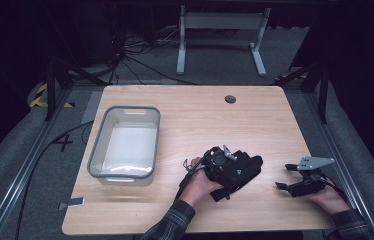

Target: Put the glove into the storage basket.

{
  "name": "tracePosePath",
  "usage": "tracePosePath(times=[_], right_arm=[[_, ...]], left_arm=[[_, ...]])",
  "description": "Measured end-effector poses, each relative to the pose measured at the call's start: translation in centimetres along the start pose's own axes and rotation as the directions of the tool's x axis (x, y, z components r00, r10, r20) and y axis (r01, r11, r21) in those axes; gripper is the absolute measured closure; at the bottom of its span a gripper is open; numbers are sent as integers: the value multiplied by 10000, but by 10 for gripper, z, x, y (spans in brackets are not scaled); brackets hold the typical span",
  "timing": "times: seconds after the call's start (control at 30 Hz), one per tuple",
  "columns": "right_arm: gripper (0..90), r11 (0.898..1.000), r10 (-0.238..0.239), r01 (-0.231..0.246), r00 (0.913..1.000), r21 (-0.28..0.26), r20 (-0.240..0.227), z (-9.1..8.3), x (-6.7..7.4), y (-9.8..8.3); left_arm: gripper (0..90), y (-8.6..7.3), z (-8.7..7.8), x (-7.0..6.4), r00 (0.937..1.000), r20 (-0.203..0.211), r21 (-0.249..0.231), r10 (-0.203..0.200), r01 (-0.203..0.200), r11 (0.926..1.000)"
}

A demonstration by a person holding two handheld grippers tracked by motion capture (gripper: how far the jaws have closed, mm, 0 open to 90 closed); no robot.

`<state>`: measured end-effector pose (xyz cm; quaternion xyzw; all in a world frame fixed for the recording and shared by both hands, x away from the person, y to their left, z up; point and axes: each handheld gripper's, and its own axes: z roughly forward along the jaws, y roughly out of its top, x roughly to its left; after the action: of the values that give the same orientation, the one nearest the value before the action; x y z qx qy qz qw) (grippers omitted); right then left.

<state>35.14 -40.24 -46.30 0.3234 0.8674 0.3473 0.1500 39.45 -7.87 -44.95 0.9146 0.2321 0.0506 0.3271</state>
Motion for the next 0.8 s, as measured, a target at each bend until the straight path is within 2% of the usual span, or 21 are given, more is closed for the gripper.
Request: tracePosePath(times=[0.1, 0.17, 0.27, 0.53, 0.57, 0.8], right_arm=[[143, 9999, 9, -9, 10000, -125, 59, 1, 0, 0], [124, 9998, 78, -77, 10000, -204, 42, 3, 0, -1], [118, 9997, 75, -75, 10000, -227, 13, 3, -1, -1], [95, 9995, 23, -26, 10000, -308, -91, 4, -1, -2], [94, 9995, 26, -29, 10000, -299, -83, 4, -1, -2], [92, 9996, 24, -27, 10000, -294, -92, 4, -1, -2]], left_arm=[[110, 0, 5, -1, 10000, -18, 275, 30, -30, 9996], [109, -1, 8, -1, 9999, 155, 285, -76, 72, 9996], [111, -1, 8, -1, 9998, 179, 290, -98, 92, 9995], [231, -2, 5, -2, 9997, 251, 282, 27, -34, 9996], [292, -2, 4, -3, 9996, 285, 259, 53, -61, 9996], [520, 0, 1, -6, 9966, 801, 367, 182, -212, 9991]])
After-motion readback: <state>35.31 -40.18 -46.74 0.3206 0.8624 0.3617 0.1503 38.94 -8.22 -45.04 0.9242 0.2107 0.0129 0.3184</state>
